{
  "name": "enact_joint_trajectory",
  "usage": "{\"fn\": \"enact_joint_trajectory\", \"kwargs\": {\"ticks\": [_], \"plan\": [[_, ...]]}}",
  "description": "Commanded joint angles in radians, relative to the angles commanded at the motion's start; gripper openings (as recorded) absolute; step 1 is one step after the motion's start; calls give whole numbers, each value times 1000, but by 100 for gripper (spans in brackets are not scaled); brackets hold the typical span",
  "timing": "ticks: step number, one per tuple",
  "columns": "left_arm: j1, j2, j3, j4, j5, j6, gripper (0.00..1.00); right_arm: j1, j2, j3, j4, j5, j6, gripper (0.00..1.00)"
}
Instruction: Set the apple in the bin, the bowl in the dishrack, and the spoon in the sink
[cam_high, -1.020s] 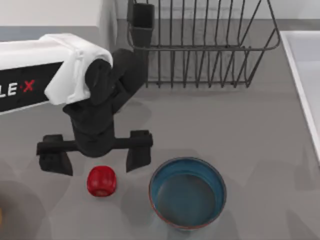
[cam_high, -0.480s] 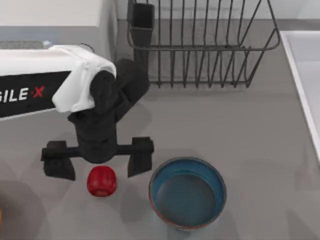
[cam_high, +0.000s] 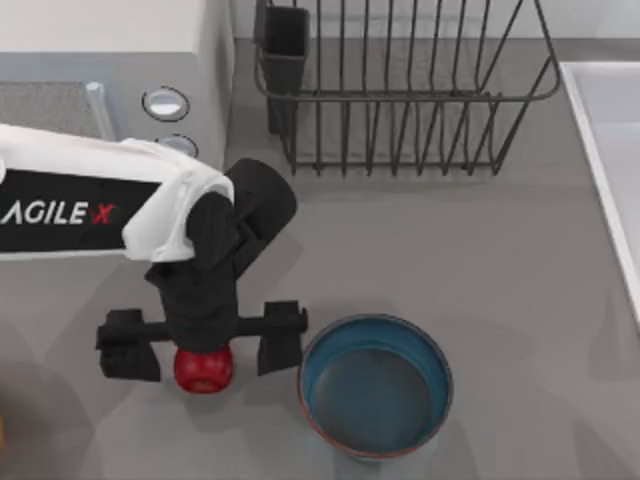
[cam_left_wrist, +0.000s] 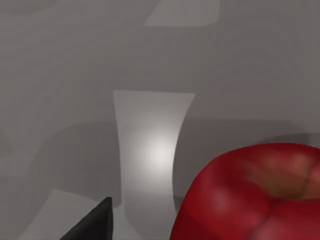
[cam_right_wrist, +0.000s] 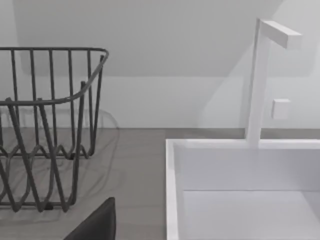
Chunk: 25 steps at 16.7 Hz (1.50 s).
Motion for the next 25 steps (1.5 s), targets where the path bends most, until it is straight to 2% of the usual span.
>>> {"fn": "enact_joint_trajectory", "kwargs": {"ticks": [2, 15, 25], "plan": [[0, 0, 0, 0, 0, 0, 100, 0, 0, 0, 0, 0, 0, 100], [0, 0, 0, 0, 0, 0, 2, 0, 0, 0, 0, 0, 0, 100], [-6, -16, 12, -2, 17, -5, 0, 0, 0, 0, 0, 0, 0, 100]]}}
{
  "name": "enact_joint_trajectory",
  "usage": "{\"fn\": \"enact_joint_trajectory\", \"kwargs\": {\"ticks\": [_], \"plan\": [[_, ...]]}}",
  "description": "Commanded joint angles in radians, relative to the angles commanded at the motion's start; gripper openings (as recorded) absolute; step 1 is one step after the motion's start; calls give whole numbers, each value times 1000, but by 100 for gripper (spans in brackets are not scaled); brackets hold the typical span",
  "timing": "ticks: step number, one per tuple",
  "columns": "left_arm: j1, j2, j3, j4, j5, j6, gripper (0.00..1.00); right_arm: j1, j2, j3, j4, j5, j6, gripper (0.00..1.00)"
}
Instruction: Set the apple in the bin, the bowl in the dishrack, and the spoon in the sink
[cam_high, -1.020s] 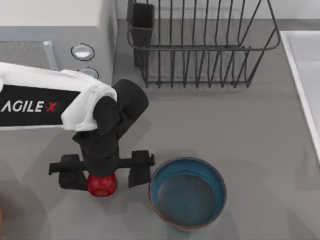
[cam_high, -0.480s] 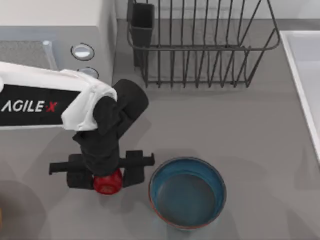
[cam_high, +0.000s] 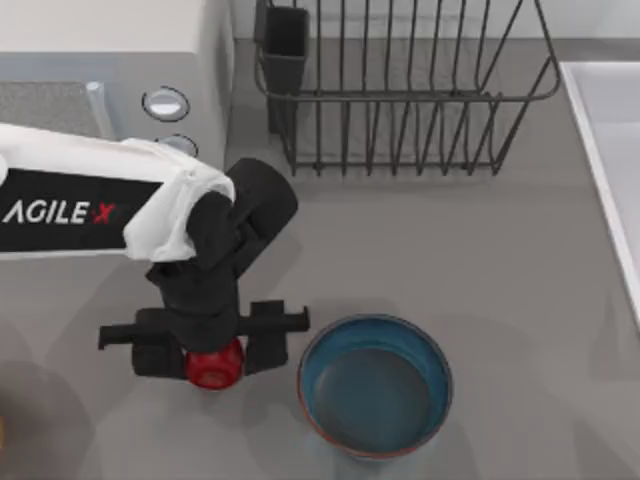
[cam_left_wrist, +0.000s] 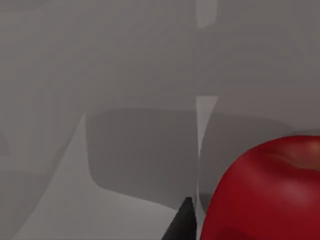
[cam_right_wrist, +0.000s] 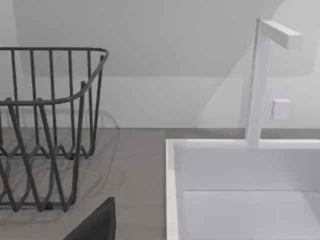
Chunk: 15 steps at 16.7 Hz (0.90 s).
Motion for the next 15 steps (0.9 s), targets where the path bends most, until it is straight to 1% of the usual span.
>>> {"fn": "enact_joint_trajectory", "kwargs": {"ticks": [3, 9, 11, 15], "plan": [[-2, -22, 52, -72, -1, -4, 0, 0, 0, 0, 0, 0, 0, 100], [-3, -117, 216, -348, -1, -7, 0, 0, 0, 0, 0, 0, 0, 100], [-3, -139, 243, -385, -1, -5, 0, 0, 0, 0, 0, 0, 0, 100], [-1, -138, 243, -385, -1, -3, 0, 0, 0, 0, 0, 0, 0, 100]]}}
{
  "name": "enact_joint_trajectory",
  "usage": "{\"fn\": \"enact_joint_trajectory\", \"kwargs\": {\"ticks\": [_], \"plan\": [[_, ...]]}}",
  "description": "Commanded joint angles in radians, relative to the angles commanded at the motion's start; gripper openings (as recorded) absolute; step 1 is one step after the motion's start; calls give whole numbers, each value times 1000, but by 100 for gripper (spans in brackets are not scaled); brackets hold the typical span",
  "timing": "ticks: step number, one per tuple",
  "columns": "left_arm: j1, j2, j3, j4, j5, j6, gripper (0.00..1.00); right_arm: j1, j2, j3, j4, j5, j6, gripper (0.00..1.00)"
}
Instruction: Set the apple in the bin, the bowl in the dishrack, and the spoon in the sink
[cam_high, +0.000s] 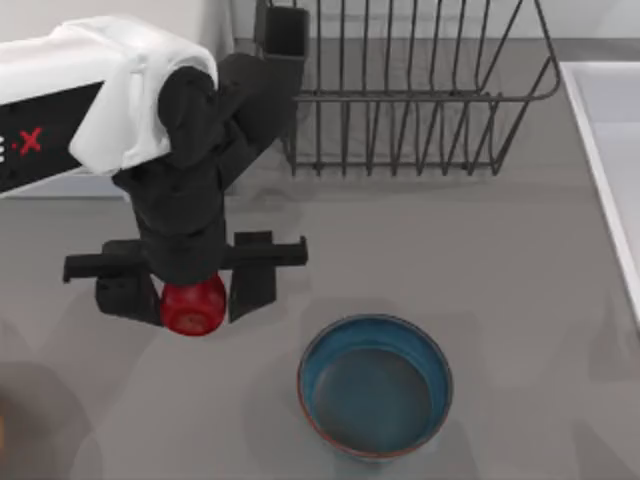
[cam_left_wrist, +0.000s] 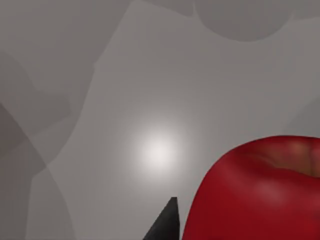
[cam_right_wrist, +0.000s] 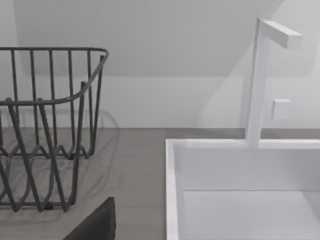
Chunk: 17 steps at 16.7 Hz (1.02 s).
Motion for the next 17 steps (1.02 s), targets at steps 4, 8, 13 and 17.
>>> {"fn": "enact_joint_trajectory", "kwargs": {"ticks": [4, 8, 13, 17], "plan": [[7, 1, 2, -12, -9, -58, 0, 0, 0, 0, 0, 0, 0, 100], [36, 0, 8, -51, -39, -283, 0, 0, 0, 0, 0, 0, 0, 100], [97, -10, 15, -124, -100, -730, 0, 0, 0, 0, 0, 0, 0, 100], [160, -28, 13, -191, -158, -1160, 0, 0, 0, 0, 0, 0, 0, 100]]}}
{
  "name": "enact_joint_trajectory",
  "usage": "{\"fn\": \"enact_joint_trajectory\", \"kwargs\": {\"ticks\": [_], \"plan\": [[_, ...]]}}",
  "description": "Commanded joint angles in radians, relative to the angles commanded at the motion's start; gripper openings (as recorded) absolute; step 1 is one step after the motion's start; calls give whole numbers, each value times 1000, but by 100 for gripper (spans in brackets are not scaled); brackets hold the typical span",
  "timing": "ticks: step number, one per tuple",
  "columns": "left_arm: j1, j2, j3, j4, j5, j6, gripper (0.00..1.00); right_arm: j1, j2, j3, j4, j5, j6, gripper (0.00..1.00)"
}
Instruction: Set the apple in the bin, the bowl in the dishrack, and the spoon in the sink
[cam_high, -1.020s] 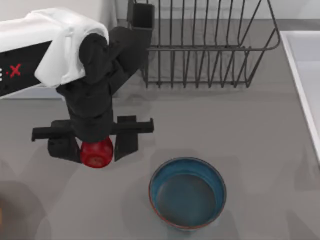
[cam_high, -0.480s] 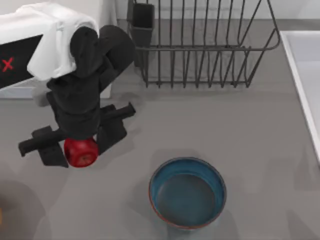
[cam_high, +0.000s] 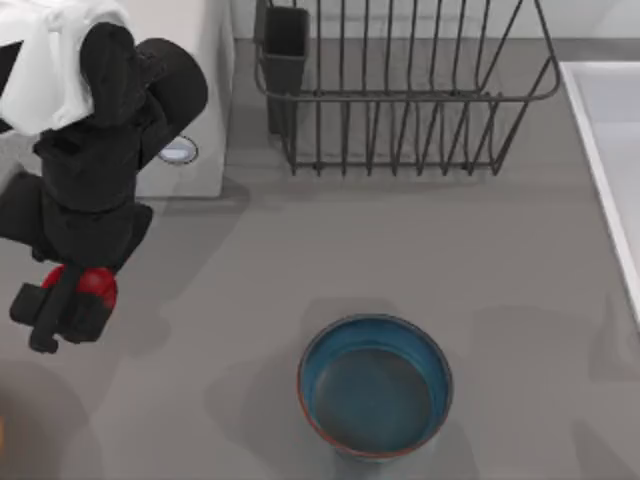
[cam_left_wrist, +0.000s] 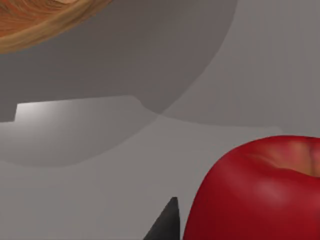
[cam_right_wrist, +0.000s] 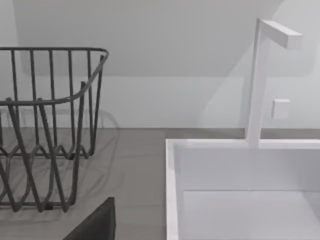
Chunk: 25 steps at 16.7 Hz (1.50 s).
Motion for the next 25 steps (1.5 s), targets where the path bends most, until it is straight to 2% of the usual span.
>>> {"fn": "enact_joint_trajectory", "kwargs": {"ticks": [8, 14, 18, 25], "plan": [[143, -78, -37, -113, -116, -875, 0, 0, 0, 0, 0, 0, 0, 100], [230, -143, -70, -161, -179, -1363, 0, 0, 0, 0, 0, 0, 0, 100], [262, -170, -84, -175, -200, -1526, 0, 0, 0, 0, 0, 0, 0, 100], [262, -169, -85, -171, -202, -1539, 0, 0, 0, 0, 0, 0, 0, 100]]}}
